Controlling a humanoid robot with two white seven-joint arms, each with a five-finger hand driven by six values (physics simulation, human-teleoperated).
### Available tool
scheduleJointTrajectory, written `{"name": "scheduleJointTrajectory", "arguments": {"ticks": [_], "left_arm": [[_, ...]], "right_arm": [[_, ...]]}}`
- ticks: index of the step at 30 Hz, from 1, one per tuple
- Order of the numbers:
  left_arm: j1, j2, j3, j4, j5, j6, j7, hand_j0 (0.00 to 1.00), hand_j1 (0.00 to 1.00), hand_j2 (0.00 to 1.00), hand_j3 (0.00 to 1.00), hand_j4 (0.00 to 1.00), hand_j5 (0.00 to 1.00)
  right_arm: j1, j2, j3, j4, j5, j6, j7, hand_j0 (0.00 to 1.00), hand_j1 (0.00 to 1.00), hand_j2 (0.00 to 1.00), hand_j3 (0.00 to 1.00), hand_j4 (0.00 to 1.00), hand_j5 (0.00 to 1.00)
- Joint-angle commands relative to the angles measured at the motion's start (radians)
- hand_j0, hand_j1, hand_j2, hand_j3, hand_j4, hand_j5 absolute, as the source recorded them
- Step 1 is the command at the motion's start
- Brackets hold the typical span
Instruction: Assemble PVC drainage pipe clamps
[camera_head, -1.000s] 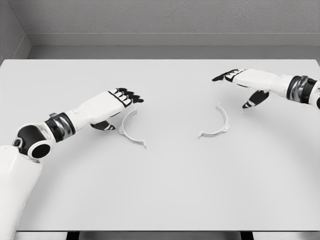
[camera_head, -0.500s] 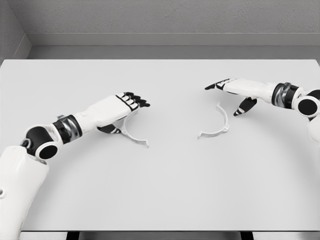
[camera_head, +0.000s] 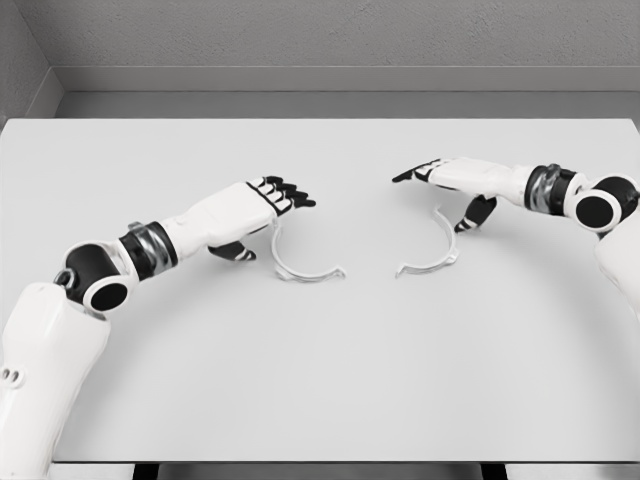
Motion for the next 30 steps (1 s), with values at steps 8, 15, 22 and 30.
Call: {"name": "scheduleJointTrajectory", "arguments": {"ticks": [8,15,22,30], "left_arm": [[-0.008,-0.051,0.005,0.035,0.001,0.002,0.001,1.00,1.00,1.00,1.00,1.00,1.00],[-0.008,-0.053,0.002,0.035,0.001,0.002,0.001,1.00,1.00,1.00,1.00,1.00,1.00],[-0.008,-0.051,0.008,0.037,0.001,0.002,0.001,1.00,1.00,1.00,1.00,1.00,1.00],[-0.008,-0.048,0.008,0.053,0.001,0.002,-0.001,1.00,1.00,1.00,1.00,1.00,1.00]], "right_arm": [[0.000,0.028,0.010,-0.005,-0.004,0.002,0.000,1.00,1.00,1.00,1.00,1.00,1.00],[0.003,0.028,0.013,-0.062,-0.017,0.002,0.000,1.00,1.00,1.00,1.00,1.00,1.00],[0.005,0.045,0.036,-0.105,-0.015,0.002,0.000,1.00,1.00,1.00,1.00,1.00,1.00],[0.008,0.052,0.042,-0.135,-0.020,0.004,0.000,1.00,1.00,1.00,1.00,1.00,1.00]]}}
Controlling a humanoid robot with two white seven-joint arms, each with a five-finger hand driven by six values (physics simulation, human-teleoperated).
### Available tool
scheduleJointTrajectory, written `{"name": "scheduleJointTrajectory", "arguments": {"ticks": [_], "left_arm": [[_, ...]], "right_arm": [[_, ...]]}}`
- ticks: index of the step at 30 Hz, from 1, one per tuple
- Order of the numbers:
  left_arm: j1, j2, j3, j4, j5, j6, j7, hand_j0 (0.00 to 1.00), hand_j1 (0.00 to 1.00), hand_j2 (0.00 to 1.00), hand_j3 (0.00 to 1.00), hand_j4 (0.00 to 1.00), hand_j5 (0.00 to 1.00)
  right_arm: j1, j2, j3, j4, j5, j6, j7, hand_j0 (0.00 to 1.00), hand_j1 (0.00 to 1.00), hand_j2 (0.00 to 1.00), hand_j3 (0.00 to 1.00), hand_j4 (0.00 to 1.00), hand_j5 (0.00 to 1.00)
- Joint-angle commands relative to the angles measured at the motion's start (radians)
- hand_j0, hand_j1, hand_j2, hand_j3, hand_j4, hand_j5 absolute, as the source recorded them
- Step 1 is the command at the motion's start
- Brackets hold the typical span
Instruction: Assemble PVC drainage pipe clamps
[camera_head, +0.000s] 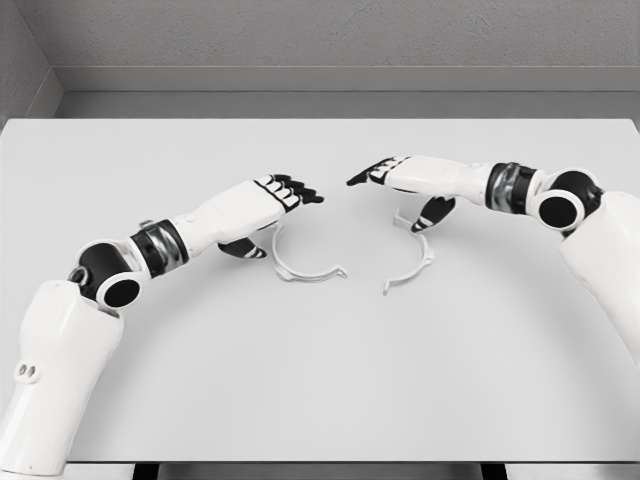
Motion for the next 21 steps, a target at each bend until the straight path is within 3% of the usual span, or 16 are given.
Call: {"name": "scheduleJointTrajectory", "arguments": {"ticks": [1,4,7,10,13,21], "left_arm": [[0.000,-0.003,-0.003,0.007,0.007,0.002,0.001,1.00,1.00,1.00,1.00,1.00,1.00],[0.000,-0.005,-0.005,0.010,0.007,0.002,-0.001,1.00,1.00,1.00,1.00,1.00,1.00],[0.000,-0.019,-0.006,0.017,0.007,0.002,0.001,1.00,1.00,1.00,1.00,1.00,1.00],[-0.002,-0.031,-0.009,0.017,0.006,0.002,-0.001,1.00,1.00,1.00,1.00,1.00,1.00],[-0.012,-0.054,-0.011,0.021,0.001,0.002,-0.001,1.00,1.00,1.00,1.00,1.00,1.00],[-0.026,-0.077,-0.009,0.024,-0.014,0.002,-0.005,1.00,1.00,1.00,1.00,1.00,1.00]], "right_arm": [[0.000,0.002,0.000,-0.020,-0.009,0.005,0.000,1.00,1.00,1.00,1.00,1.00,1.00],[0.002,-0.004,-0.015,-0.026,-0.010,0.011,0.000,1.00,1.00,1.00,1.00,1.00,1.00],[0.005,-0.053,-0.021,-0.011,-0.010,0.013,0.000,1.00,1.00,1.00,1.00,1.00,1.00],[0.002,-0.050,-0.052,0.098,-0.007,0.016,0.000,1.00,1.00,1.00,1.00,1.00,1.00],[-0.005,-0.045,-0.052,0.153,-0.004,0.016,0.000,1.00,1.00,1.00,1.00,1.00,1.00],[-0.008,0.001,-0.014,0.150,0.002,0.016,0.000,1.00,1.00,1.00,1.00,1.00,1.00]]}}
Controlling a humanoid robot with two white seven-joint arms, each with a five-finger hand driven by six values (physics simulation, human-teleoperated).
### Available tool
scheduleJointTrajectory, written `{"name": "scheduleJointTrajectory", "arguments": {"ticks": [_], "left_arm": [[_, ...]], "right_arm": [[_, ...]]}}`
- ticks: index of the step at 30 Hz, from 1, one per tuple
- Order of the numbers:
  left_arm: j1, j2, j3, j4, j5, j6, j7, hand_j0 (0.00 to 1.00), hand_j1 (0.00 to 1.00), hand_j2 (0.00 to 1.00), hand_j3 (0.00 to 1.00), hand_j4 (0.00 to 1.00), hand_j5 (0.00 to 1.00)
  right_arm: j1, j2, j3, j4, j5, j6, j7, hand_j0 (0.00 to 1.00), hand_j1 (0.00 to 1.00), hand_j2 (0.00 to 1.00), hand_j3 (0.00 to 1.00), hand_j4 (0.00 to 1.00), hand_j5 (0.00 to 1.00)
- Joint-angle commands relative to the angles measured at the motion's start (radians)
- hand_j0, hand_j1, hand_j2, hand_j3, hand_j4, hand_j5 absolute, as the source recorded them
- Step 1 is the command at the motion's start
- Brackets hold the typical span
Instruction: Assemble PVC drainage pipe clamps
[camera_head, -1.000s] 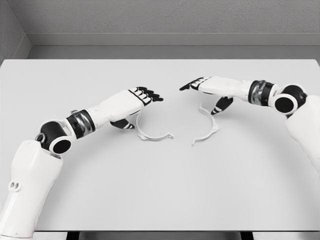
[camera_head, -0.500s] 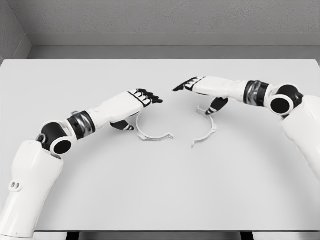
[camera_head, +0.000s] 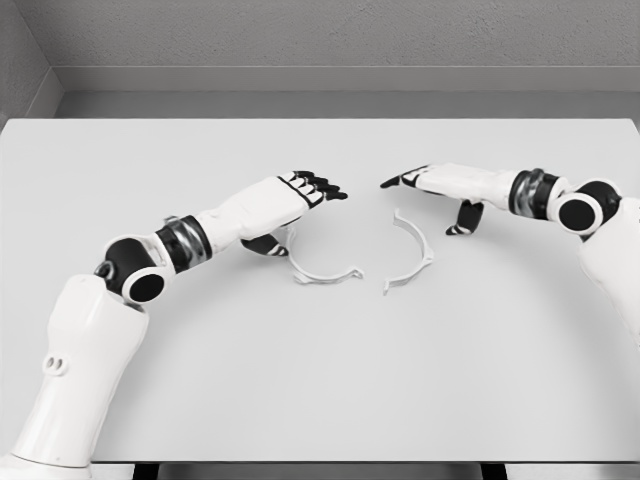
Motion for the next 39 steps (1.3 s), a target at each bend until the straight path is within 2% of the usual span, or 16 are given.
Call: {"name": "scheduleJointTrajectory", "arguments": {"ticks": [1,4,6,7,9,20,22,26,32,34,36,39], "left_arm": [[-0.003,0.000,0.011,0.004,0.005,0.002,-0.002,1.00,1.00,1.00,1.00,1.00,1.00],[-0.069,0.019,0.021,0.090,0.013,0.002,-0.002,1.00,1.00,1.00,1.00,1.00,1.00],[-0.071,0.049,0.075,0.093,0.021,0.002,-0.002,1.00,1.00,1.00,1.00,1.00,1.00],[-0.080,0.052,0.083,0.114,0.019,0.002,-0.002,1.00,1.00,1.00,1.00,1.00,1.00],[-0.115,0.046,0.068,0.209,0.011,0.002,-0.002,1.00,1.00,1.00,1.00,1.00,1.00],[-0.130,-0.030,-0.001,0.197,0.015,0.002,-0.002,1.00,1.00,1.00,1.00,1.00,1.00],[-0.130,-0.030,-0.002,0.197,0.013,0.002,-0.002,1.00,1.00,1.00,1.00,1.00,1.00],[-0.127,-0.027,0.009,0.199,0.015,0.002,-0.002,1.00,1.00,1.00,1.00,1.00,1.00],[-0.132,-0.018,0.017,0.206,0.016,0.002,-0.002,1.00,1.00,1.00,1.00,1.00,1.00],[-0.132,-0.017,0.017,0.208,0.018,0.002,-0.002,1.00,1.00,1.00,1.00,1.00,1.00],[-0.132,-0.017,0.017,0.209,0.018,0.002,-0.002,1.00,1.00,1.00,1.00,1.00,1.00],[-0.129,-0.017,0.014,0.211,0.013,0.002,-0.002,1.00,1.00,1.00,1.00,1.00,1.00]], "right_arm": [[0.000,0.014,0.011,-0.001,-0.012,0.001,0.009,1.00,1.00,1.00,1.00,1.00,1.00],[-0.002,0.017,0.011,-0.005,-0.018,0.001,0.009,1.00,1.00,1.00,1.00,1.00,1.00],[0.000,0.009,0.010,-0.088,-0.022,0.001,0.009,1.00,1.00,1.00,1.00,1.00,1.00],[0.000,0.008,0.010,-0.099,-0.022,0.001,0.009,1.00,1.00,1.00,1.00,1.00,1.00],[0.003,0.009,0.011,-0.100,-0.023,0.001,0.009,1.00,1.00,1.00,1.00,1.00,1.00],[0.000,0.015,0.028,-0.103,-0.025,0.001,0.009,1.00,1.00,1.00,1.00,1.00,1.00],[0.000,0.015,0.028,-0.105,-0.025,0.001,0.009,1.00,1.00,1.00,1.00,1.00,1.00],[0.002,0.017,0.036,-0.162,-0.025,0.004,0.009,1.00,1.00,1.00,1.00,1.00,1.00],[0.002,0.017,0.037,-0.172,-0.025,0.005,0.009,1.00,1.00,1.00,1.00,1.00,1.00],[0.005,-0.004,0.001,-0.166,-0.026,0.014,0.009,1.00,1.00,1.00,1.00,1.00,1.00],[0.021,-0.055,-0.073,-0.172,-0.028,0.007,0.009,1.00,1.00,1.00,1.00,1.00,1.00],[0.077,-0.190,-0.142,-0.179,-0.183,-0.013,0.009,1.00,1.00,1.00,1.00,1.00,1.00]]}}
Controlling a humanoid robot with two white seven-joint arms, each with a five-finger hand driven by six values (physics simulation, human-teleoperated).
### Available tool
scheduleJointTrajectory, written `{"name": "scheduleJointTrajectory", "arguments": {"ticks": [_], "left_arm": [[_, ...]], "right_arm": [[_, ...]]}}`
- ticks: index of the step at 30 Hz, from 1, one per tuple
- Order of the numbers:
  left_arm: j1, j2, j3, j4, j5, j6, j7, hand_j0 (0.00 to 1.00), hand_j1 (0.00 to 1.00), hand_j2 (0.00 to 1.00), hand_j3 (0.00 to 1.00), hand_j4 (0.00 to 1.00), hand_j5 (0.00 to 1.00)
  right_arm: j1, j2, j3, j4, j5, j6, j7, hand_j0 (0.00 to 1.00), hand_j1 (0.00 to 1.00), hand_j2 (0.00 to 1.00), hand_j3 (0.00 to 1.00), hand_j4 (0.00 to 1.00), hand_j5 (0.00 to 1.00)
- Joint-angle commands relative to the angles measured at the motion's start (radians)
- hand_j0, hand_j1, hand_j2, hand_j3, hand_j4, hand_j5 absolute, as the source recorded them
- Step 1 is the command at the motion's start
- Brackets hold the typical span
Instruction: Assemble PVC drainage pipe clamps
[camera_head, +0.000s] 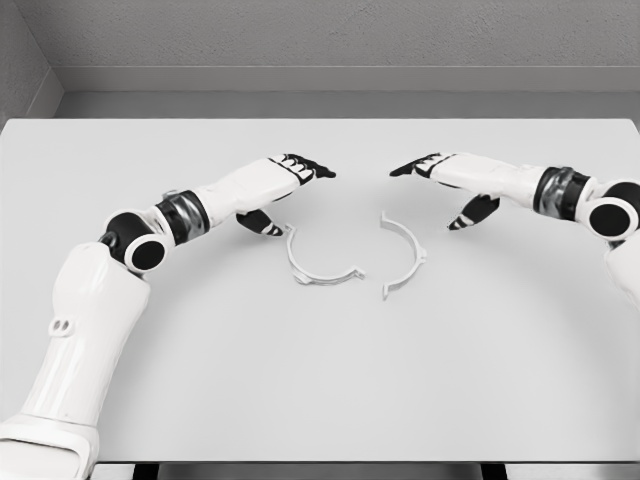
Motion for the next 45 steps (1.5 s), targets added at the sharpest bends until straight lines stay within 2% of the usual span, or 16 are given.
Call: {"name": "scheduleJointTrajectory", "arguments": {"ticks": [1,2,3,6,7,9,10,15,21,32,34,35,37,39,43,45], "left_arm": [[0.000,0.000,-0.002,0.001,0.004,0.003,0.001,1.00,1.00,1.00,1.00,1.00,1.00],[0.000,-0.001,-0.002,0.002,0.002,0.003,0.001,1.00,1.00,1.00,1.00,1.00,1.00],[0.000,-0.001,-0.005,0.002,0.002,0.003,0.001,1.00,1.00,1.00,1.00,1.00,1.00],[-0.002,-0.014,-0.013,0.004,0.001,0.003,0.001,1.00,1.00,1.00,1.00,1.00,1.00],[-0.002,-0.018,-0.015,0.007,-0.001,0.003,0.001,1.00,1.00,1.00,1.00,1.00,1.00],[-0.002,-0.021,-0.016,0.009,-0.002,0.003,0.001,1.00,1.00,1.00,1.00,1.00,1.00],[-0.002,-0.027,-0.016,0.009,-0.002,0.003,0.001,1.00,1.00,1.00,1.00,1.00,1.00],[-0.002,-0.046,-0.025,0.009,-0.019,0.003,0.001,1.00,1.00,1.00,1.00,1.00,1.00],[-0.011,-0.070,-0.030,0.009,-0.019,0.003,0.001,1.00,1.00,1.00,1.00,1.00,1.00],[-0.037,-0.093,-0.030,0.035,-0.015,0.003,0.001,1.00,1.00,1.00,1.00,1.00,1.00],[-0.032,-0.067,0.007,-0.004,0.002,0.003,0.001,1.00,1.00,1.00,1.00,1.00,1.00],[-0.021,-0.046,0.044,-0.044,0.002,0.003,0.001,1.00,1.00,1.00,1.00,1.00,1.00],[0.028,-0.023,0.110,-0.119,0.022,0.003,0.001,1.00,1.00,1.00,1.00,1.00,1.00],[0.041,0.000,0.157,-0.134,0.054,0.003,0.001,1.00,1.00,1.00,1.00,1.00,1.00],[0.057,0.167,0.159,-0.145,0.238,0.003,0.001,1.00,1.00,1.00,1.00,1.00,1.00],[0.075,0.221,0.159,-0.143,0.252,0.003,0.001,1.00,1.00,1.00,1.00,1.00,1.00]], "right_arm": [[0.005,-0.109,-0.069,-0.045,-0.126,-0.005,-0.001,1.00,1.00,1.00,1.00,1.00,1.00],[0.029,-0.178,-0.076,-0.149,-0.191,-0.005,-0.001,1.00,1.00,1.00,1.00,1.00,1.00],[0.054,-0.213,-0.090,-0.206,-0.223,-0.005,-0.001,1.00,1.00,1.00,1.00,1.00,1.00],[0.166,-0.227,-0.228,-0.318,-0.240,-0.005,-0.001,1.00,1.00,1.00,1.00,1.00,1.00],[0.183,-0.228,-0.233,-0.340,-0.272,-0.005,-0.001,1.00,1.00,1.00,1.00,1.00,1.00],[0.196,-0.250,-0.220,-0.357,-0.355,-0.005,-0.001,1.00,1.00,1.00,1.00,1.00,1.00],[0.203,-0.291,-0.216,-0.383,-0.393,-0.005,-0.001,1.00,1.00,1.00,1.00,1.00,1.00],[0.258,-0.406,-0.202,-0.475,-0.487,-0.005,-0.001,1.00,1.00,1.00,1.00,1.00,1.00],[0.250,-0.501,-0.207,-0.472,-0.548,-0.005,-0.001,1.00,1.00,1.00,1.00,1.00,1.00],[0.244,-0.488,-0.199,-0.432,-0.515,-0.005,-0.001,1.00,1.00,1.00,1.00,1.00,1.00],[0.232,-0.446,-0.196,-0.436,-0.436,-0.005,-0.001,1.00,1.00,1.00,1.00,1.00,1.00],[0.192,-0.419,-0.178,-0.436,-0.390,-0.005,-0.001,1.00,1.00,1.00,1.00,1.00,1.00],[0.069,-0.360,-0.029,-0.426,-0.361,-0.003,-0.001,1.00,1.00,1.00,1.00,1.00,1.00],[0.006,-0.282,0.069,-0.378,-0.309,0.012,-0.001,1.00,1.00,1.00,1.00,1.00,1.00],[0.003,-0.228,0.126,-0.361,-0.283,0.026,-0.001,1.00,1.00,1.00,1.00,1.00,1.00],[0.005,-0.215,0.131,-0.350,-0.283,0.027,-0.001,1.00,1.00,1.00,1.00,1.00,1.00]]}}
